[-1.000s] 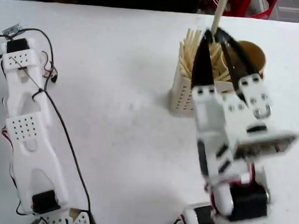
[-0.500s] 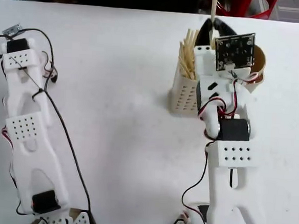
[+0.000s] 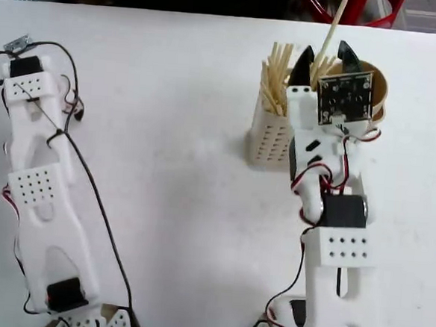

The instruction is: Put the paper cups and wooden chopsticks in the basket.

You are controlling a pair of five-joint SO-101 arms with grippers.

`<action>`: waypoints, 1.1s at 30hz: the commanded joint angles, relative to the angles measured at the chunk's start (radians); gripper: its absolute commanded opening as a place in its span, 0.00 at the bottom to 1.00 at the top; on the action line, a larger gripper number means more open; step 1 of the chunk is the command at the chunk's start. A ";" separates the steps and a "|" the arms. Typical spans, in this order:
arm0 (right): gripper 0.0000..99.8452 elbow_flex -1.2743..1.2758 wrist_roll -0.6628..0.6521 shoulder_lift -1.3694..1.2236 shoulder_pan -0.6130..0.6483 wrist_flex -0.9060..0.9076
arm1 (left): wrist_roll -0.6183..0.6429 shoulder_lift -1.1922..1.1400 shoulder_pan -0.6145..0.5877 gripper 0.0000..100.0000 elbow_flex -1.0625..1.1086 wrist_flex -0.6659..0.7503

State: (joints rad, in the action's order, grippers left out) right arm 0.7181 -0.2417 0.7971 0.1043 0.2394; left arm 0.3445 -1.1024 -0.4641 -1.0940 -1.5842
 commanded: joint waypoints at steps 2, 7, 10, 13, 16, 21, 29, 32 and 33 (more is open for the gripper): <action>0.13 0.014 0.000 0.117 -0.008 0.133 | 0.002 0.016 0.008 0.16 -0.054 -0.005; 0.01 0.107 0.000 0.275 -0.008 0.371 | -0.031 0.045 0.016 0.16 -0.167 -0.121; 0.04 0.224 0.000 0.392 -0.008 0.453 | -0.068 0.045 0.035 0.16 -0.242 -0.181; 0.05 0.356 0.000 0.536 -0.008 0.501 | -0.071 0.045 0.039 0.16 -0.267 -0.198; 0.06 0.479 -0.002 0.700 -0.008 0.542 | -0.072 0.054 0.039 0.16 -0.269 -0.201; 0.05 0.647 -0.175 1.000 -0.008 0.634 | -0.137 0.058 0.035 0.15 -0.269 -0.203; 0.05 0.680 -0.276 0.963 -0.008 0.786 | -0.141 0.073 0.027 0.13 -0.279 -0.204; 0.05 0.721 -0.275 0.963 -0.008 0.855 | -0.176 0.153 0.027 0.13 -0.308 -0.207; 0.05 0.747 -0.275 0.963 -0.008 0.862 | -0.184 0.197 0.024 0.13 -0.313 -0.207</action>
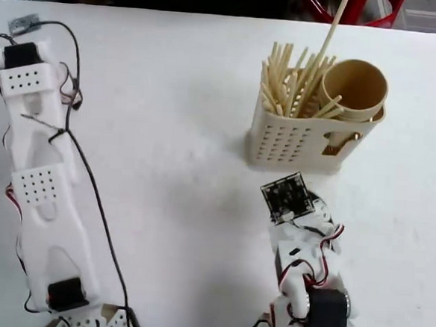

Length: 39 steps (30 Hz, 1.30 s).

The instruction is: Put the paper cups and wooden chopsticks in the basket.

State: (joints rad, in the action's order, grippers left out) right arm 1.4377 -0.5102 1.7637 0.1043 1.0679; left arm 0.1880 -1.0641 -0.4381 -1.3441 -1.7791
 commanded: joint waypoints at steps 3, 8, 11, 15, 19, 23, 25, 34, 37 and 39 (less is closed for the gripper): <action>0.05 0.107 -0.008 0.008 -0.022 0.031 | -0.052 0.335 -0.012 0.13 -0.031 -0.012; 0.06 0.150 -0.008 0.041 -0.119 0.031 | -0.061 0.690 -0.021 0.13 0.241 -0.012; 0.06 0.150 -0.008 0.038 -0.171 0.031 | -0.063 0.909 0.008 0.13 0.485 -0.008; 0.06 0.212 -0.008 0.038 -0.180 0.031 | -0.063 1.188 0.094 0.13 0.799 0.023; 0.06 0.252 -0.009 0.036 -0.185 0.038 | -0.063 1.446 0.160 0.13 1.143 0.160; 0.05 0.253 -0.012 0.036 -0.186 0.038 | -0.063 1.685 0.173 0.13 1.527 0.400; 0.05 0.253 -0.012 0.033 -0.186 0.038 | -0.063 1.797 0.166 0.13 1.734 0.531; 0.05 0.253 -0.011 0.033 -0.186 0.039 | -0.063 2.230 0.166 0.13 2.611 1.229; 0.05 0.253 -0.011 0.033 -0.186 0.039 | -0.063 2.364 0.166 0.13 2.831 1.412; 0.05 0.253 -0.011 0.033 -0.186 0.039 | -0.063 2.451 0.166 0.13 2.947 1.479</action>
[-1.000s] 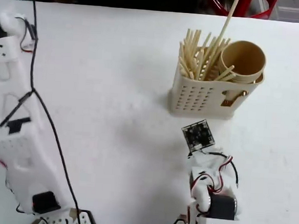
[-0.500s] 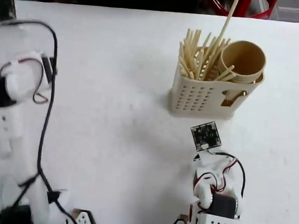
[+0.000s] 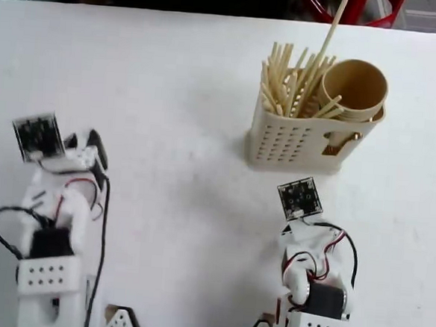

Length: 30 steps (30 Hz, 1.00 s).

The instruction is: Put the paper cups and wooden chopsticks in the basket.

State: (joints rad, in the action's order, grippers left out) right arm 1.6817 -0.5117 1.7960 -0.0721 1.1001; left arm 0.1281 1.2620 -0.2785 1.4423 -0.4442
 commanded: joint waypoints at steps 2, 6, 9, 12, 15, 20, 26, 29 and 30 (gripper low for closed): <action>0.05 0.009 -0.009 0.001 -0.010 0.007 | -0.005 0.213 0.007 0.13 0.258 0.180; 0.05 0.009 -0.009 0.001 -0.008 0.007 | -0.003 0.325 -0.019 0.13 0.258 0.008; 0.05 0.009 -0.009 0.001 -0.008 0.007 | -0.003 0.361 -0.019 0.13 0.258 -0.190; 0.05 0.009 -0.009 0.001 -0.008 0.007 | -0.003 0.366 -0.018 0.13 0.258 -0.376; 0.05 0.009 -0.009 0.001 -0.008 0.007 | -0.003 0.366 -0.025 0.13 0.258 -0.508; 0.05 0.009 -0.009 0.001 -0.008 0.007 | 0.003 0.367 -0.022 0.13 0.258 -0.586; 0.05 0.009 -0.009 0.001 -0.008 0.007 | 0.003 0.367 -0.022 0.13 0.258 -0.586; 0.05 0.009 -0.009 0.001 -0.008 0.007 | 0.003 0.367 -0.022 0.13 0.258 -0.586; 0.05 0.009 -0.009 0.001 -0.008 0.007 | 0.003 0.367 -0.022 0.13 0.258 -0.586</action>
